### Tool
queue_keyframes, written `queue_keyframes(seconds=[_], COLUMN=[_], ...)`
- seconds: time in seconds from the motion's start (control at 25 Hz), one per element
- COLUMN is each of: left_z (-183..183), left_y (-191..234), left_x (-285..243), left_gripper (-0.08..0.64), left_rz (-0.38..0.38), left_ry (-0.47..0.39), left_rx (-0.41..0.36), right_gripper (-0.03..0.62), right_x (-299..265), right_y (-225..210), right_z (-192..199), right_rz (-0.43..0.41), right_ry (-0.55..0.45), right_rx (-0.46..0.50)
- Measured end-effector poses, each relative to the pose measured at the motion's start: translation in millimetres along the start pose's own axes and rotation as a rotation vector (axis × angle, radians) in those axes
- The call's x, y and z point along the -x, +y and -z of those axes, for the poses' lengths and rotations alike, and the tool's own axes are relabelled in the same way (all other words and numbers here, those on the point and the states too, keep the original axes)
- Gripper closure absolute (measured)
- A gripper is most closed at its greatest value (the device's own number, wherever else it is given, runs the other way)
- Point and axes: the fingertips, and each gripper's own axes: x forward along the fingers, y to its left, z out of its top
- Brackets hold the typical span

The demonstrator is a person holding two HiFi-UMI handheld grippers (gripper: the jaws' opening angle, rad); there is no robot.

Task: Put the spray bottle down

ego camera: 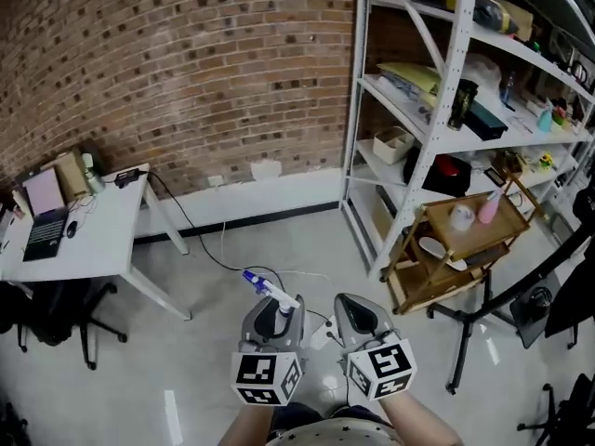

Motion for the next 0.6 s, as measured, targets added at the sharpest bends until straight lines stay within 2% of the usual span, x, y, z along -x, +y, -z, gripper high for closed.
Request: queue_keyframes(seconds=[0.36, 0.6], left_z=[-32, -47], left_y=[199, 318], left_x=[59, 101], left_gripper=[0.423, 0.423], left_rz=[-0.269, -0.408], left_ry=[-0.053, -0.069], left_rx=[0.016, 0.036], right_gripper=[0.594, 0.594], right_x=[-139, -221], right_y=[158, 264], right_z=[-10, -17], right_rz=[-0.275, -0.422], right_ry=[0.025, 0.035], right_rx=[0.045, 0.074])
